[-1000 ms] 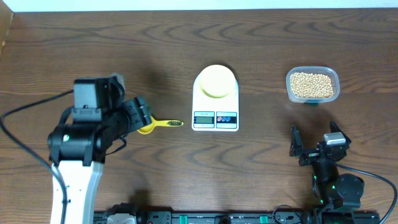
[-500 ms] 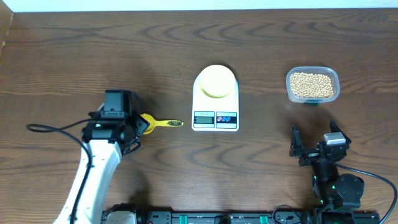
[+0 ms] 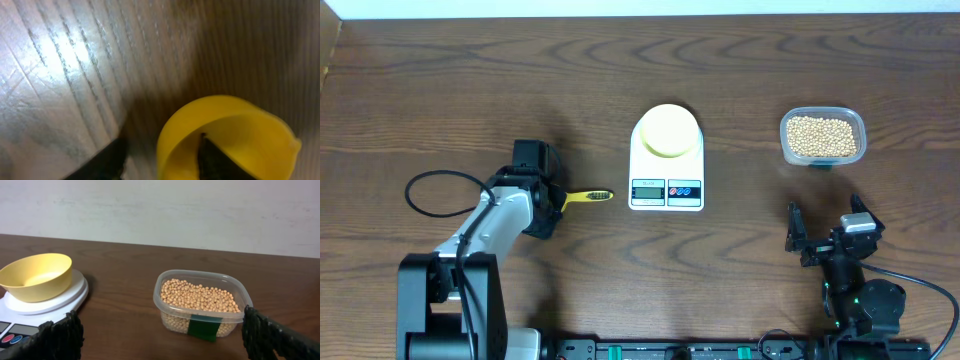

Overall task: Scoop item into bowl and weigh 50g on scale
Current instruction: 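Move the left gripper to the yellow scoop and grasp its cup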

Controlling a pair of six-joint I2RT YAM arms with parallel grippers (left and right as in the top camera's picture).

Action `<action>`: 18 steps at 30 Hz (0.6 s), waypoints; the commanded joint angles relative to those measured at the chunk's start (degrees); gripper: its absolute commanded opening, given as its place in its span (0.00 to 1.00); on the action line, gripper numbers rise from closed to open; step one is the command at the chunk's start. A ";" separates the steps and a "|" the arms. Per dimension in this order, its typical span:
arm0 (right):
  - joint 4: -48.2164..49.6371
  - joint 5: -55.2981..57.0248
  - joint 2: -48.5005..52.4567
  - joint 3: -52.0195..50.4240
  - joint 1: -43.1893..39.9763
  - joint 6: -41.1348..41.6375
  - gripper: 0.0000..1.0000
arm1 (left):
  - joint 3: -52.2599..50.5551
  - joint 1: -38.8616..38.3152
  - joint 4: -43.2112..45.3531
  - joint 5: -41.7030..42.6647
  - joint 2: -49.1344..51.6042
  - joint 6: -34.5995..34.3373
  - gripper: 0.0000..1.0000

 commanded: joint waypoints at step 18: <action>-0.26 0.63 -0.20 -0.07 0.04 -0.68 0.99 | 0.37 0.35 -6.27 0.39 -18.60 17.14 0.08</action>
